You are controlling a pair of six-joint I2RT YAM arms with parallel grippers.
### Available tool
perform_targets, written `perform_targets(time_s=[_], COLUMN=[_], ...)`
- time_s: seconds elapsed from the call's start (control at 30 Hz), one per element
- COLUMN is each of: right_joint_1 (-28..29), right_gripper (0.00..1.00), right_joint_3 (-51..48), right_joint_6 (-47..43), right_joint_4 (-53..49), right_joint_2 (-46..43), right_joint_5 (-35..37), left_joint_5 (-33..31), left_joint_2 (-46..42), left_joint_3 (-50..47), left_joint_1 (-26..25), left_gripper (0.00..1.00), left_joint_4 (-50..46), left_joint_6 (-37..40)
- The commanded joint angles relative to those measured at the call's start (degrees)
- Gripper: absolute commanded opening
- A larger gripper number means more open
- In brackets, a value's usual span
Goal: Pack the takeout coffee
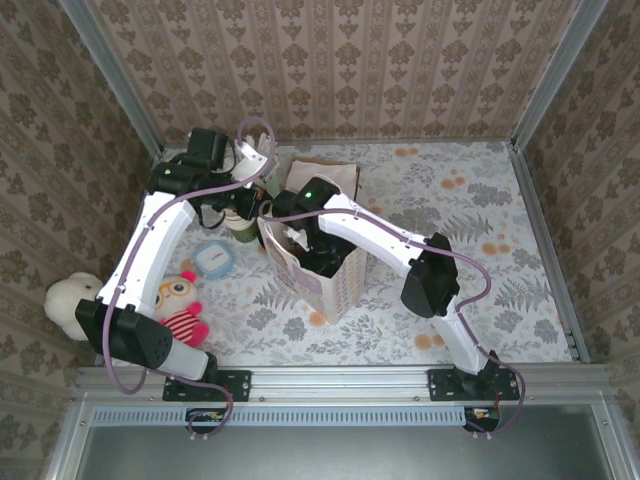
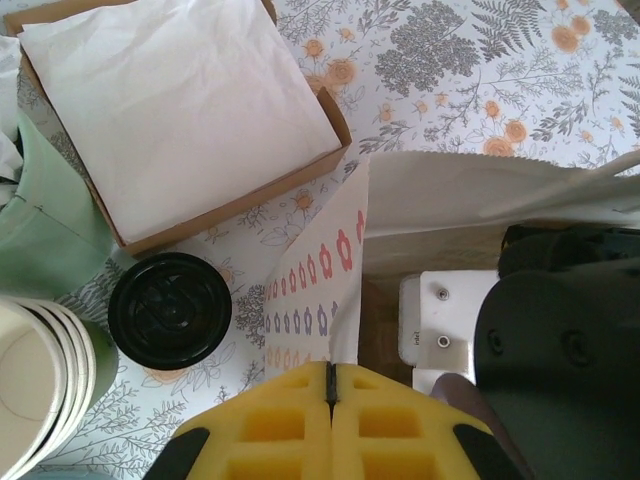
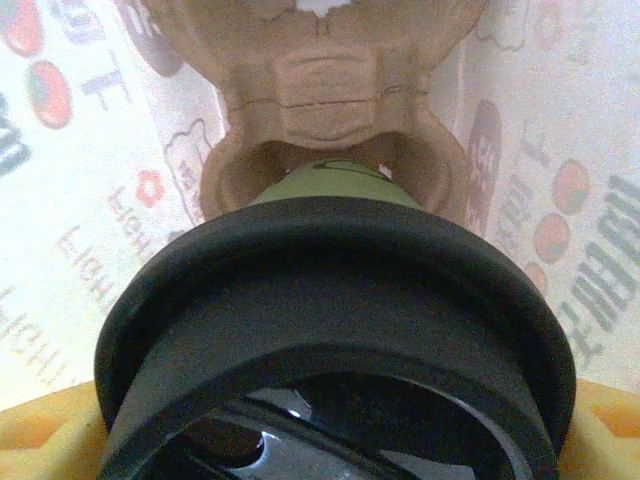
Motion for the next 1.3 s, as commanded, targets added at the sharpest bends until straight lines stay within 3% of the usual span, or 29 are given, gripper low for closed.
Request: perform_targets(time_s=[0.0,0.1,0.7,1.27], right_joint_1=[0.1,0.1,-0.1,-0.8], right_gripper=[0.54,0.54,0.53,0.53], right_joint_3=[8.0,11.7,3.1,-3.3], right_joint_6=[0.1,0.4,1.0,1.3], right_joint_4=[-2.6,-6.0,-8.8,-2.0], right_joint_2=[1.9,3.3,-0.7,-0.7], right_joint_5=[-1.6,-1.4,1.1,3.1], left_joint_5=[1.0,-0.3,-4.2,-1.8], left_joint_2=[-0.7,-1.0,-3.0,-4.1], left_joint_3=[-1.6,-1.9,-2.4,-3.4], left_joint_1=[-2.1,-2.5,-2.4,-2.3], left_gripper=[0.00,0.00,0.00,0.00], left_joint_4=[-0.8,-0.7,0.8,2.6], left_joint_6=[1.7,1.6,1.2,0.8])
